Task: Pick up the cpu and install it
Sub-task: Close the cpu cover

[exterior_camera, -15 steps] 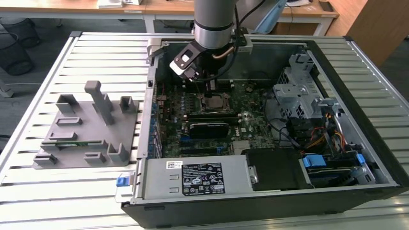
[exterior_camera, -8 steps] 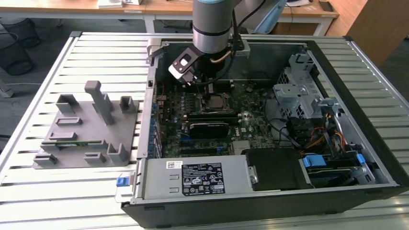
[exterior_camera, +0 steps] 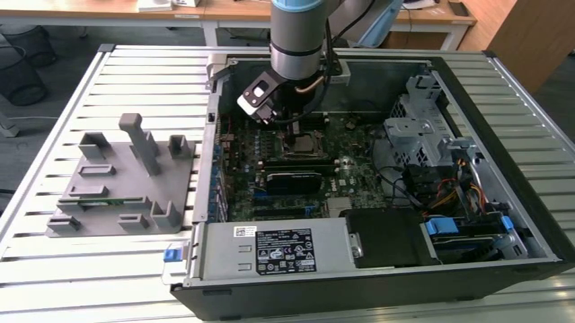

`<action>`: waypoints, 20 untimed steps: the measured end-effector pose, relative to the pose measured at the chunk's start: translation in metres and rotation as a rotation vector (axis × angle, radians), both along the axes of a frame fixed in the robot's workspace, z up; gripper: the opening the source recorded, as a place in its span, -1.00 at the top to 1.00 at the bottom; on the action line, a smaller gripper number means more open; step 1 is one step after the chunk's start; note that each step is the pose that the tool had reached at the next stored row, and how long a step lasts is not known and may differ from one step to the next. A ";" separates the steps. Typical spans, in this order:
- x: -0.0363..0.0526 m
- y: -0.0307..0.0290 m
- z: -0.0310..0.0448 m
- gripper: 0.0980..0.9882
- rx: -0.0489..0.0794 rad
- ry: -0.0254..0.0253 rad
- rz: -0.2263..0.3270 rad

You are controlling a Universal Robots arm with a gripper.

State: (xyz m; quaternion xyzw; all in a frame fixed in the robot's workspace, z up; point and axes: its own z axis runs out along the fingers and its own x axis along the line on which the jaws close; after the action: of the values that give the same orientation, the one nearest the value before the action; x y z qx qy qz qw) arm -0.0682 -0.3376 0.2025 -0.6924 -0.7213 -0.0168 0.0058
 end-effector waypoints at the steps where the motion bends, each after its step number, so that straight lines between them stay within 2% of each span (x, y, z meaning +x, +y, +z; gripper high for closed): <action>1: 0.0000 0.0000 -0.0007 0.98 0.000 0.0001 0.000; 6: 0.0000 0.0000 -0.0032 0.98 0.000 0.0004 0.000; 14: 0.0044 0.0001 -0.0033 0.98 0.002 0.0002 0.000; 16: 0.0044 0.0001 0.0009 0.98 0.002 0.0002 0.000; 18: 0.0044 0.0000 0.0090 0.98 0.002 0.0006 0.000; 20: 0.0046 0.0000 0.0106 0.98 0.002 0.0004 0.000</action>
State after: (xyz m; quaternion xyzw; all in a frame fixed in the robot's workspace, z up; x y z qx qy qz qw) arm -0.0636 -0.3376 0.2131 -0.6924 -0.7213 -0.0173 0.0067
